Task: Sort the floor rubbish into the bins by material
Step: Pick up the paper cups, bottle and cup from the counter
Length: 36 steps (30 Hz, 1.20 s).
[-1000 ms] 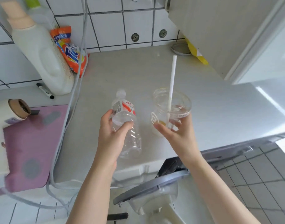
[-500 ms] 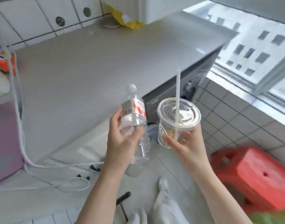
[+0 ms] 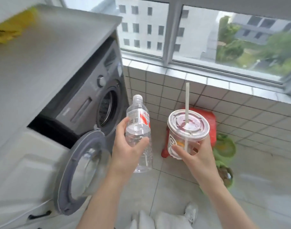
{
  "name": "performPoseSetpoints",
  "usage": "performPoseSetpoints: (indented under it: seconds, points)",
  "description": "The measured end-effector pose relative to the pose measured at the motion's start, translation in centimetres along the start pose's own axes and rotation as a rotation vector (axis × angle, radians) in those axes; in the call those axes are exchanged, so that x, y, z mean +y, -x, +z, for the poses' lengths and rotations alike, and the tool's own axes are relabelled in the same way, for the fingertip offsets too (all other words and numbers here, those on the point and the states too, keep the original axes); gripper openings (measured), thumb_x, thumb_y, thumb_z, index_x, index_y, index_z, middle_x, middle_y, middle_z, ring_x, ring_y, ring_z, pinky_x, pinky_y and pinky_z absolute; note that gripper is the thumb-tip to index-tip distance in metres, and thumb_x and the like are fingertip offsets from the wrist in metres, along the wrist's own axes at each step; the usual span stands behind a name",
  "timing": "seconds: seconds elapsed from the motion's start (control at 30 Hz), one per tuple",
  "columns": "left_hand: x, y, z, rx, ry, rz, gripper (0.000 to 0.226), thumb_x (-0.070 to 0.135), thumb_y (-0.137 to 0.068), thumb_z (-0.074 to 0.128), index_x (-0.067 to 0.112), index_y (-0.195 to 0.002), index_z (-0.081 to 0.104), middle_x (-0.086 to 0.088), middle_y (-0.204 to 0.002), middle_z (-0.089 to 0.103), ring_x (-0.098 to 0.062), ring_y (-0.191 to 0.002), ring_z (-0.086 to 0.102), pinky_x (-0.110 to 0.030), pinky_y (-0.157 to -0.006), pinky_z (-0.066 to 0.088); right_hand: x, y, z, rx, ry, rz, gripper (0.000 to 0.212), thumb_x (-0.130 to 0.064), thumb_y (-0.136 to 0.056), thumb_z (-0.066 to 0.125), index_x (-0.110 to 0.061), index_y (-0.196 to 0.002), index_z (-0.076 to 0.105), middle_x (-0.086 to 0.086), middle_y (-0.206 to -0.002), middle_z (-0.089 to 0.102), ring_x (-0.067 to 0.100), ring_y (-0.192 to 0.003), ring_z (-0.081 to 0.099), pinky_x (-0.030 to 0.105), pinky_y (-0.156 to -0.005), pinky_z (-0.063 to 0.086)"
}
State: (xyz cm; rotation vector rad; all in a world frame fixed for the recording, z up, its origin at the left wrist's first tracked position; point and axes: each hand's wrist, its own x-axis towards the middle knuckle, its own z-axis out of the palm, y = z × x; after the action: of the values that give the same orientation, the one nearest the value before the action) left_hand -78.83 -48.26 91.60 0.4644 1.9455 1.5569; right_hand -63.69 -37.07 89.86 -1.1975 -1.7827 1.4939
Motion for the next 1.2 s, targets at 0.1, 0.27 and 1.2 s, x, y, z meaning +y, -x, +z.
performPoseSetpoints:
  seconds: [0.1, 0.27, 1.2]
  points:
    - [0.3, -0.2, 6.4, -0.081, -0.03, -0.027, 0.076, 0.025, -0.063, 0.073, 0.039, -0.131, 0.041, 0.019, -0.121, 0.06, -0.001, -0.107, 0.062, -0.037, -0.097, 0.05, 1.8, -0.4, -5.9, 0.093, -0.019, 0.043, 0.061, -0.021, -0.066, 0.085, -0.049, -0.101, 0.043, -0.04, -0.098, 0.057, -0.011, -0.094, 0.058, 0.023, -0.084, 0.045]
    - [0.6, 0.5, 16.7, -0.197, -0.072, -0.041, 0.072, 0.014, -0.074, 0.076, 0.038, -0.133, 0.041, 0.014, -0.124, 0.06, -0.004, -0.108, 0.062, -0.034, -0.092, 0.051, 4.3, -1.5, -15.2, 0.19, -0.04, 0.092, 0.06, -0.017, -0.067, 0.084, -0.041, -0.104, 0.044, -0.026, -0.101, 0.06, -0.017, -0.09, 0.057, 0.008, -0.075, 0.046]
    - [-5.0, -11.5, 54.5, -0.747, -0.564, -0.223, 0.068, 0.026, -0.078, 0.072, 0.036, -0.132, 0.031, 0.03, -0.103, 0.05, 0.003, -0.097, 0.057, -0.038, -0.089, 0.052, 23.1, -17.1, -38.6, 0.629, -0.046, 0.433, 0.067, -0.04, -0.06, 0.084, -0.066, -0.099, 0.036, -0.02, -0.117, 0.05, -0.001, -0.112, 0.051, 0.039, -0.098, 0.048]
